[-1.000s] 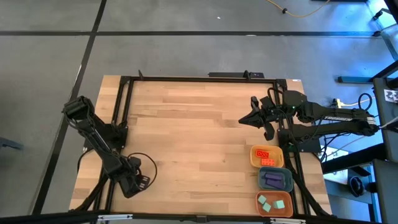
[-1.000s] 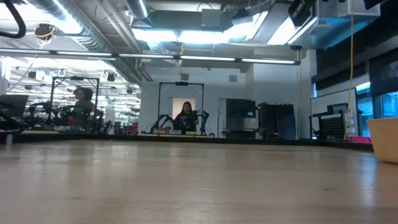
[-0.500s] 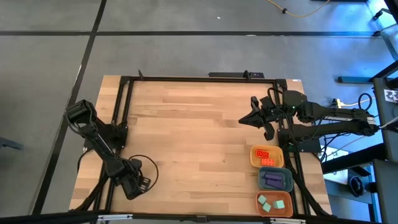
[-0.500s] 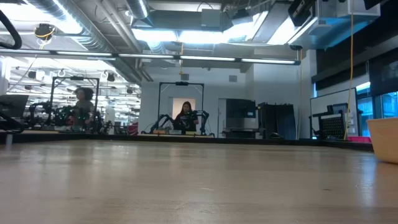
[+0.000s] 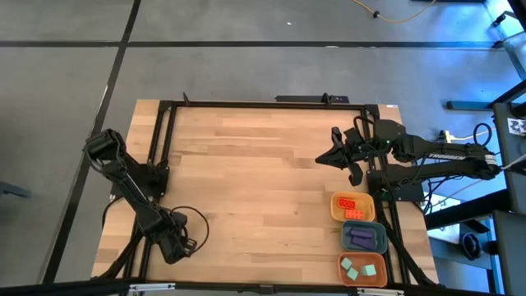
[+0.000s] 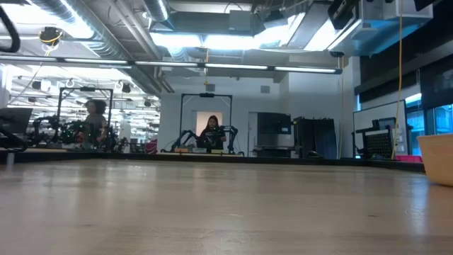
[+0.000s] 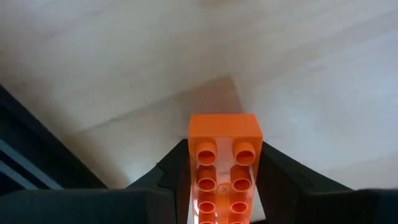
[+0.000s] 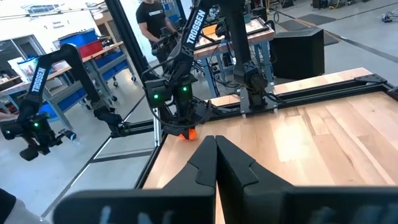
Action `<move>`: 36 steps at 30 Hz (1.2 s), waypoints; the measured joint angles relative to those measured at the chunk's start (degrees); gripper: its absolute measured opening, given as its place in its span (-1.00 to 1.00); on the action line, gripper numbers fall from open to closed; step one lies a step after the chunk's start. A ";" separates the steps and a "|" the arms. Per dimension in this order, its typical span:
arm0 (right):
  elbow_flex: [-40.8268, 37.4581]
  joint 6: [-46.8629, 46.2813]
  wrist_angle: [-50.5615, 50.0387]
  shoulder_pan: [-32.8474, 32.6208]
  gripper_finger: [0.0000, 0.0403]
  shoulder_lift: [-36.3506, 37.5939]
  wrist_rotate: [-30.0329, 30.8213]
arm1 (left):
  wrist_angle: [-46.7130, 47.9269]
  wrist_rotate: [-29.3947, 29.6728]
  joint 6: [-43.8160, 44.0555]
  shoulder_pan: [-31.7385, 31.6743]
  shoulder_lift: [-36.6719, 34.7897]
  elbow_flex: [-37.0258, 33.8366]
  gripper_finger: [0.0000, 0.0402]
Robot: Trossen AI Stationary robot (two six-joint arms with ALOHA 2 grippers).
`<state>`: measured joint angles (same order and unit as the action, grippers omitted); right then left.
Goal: Sort & place blocks by color
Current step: Put the orange game piece into the yellow bin
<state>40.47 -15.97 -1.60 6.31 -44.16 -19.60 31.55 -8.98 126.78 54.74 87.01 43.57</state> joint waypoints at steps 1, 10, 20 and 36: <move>0.00 0.19 0.02 -0.01 -1.00 0.00 0.00 | 0.02 0.07 0.00 0.00 -0.53 0.07 -0.36; 0.00 1.40 0.02 0.01 -1.00 0.00 -0.09 | 0.38 15.25 -0.90 0.00 -11.32 0.48 -0.36; 0.00 1.30 0.39 0.02 -1.00 -0.02 -1.24 | -3.52 44.53 -25.62 -10.22 -27.24 0.51 -0.36; 0.00 -1.56 2.85 -0.01 -1.00 -0.02 -0.24 | -29.98 34.90 -94.60 -46.84 -43.79 0.55 -0.36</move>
<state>40.47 -17.54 1.25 6.31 -44.18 -19.84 1.57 25.92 32.18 7.90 43.22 44.12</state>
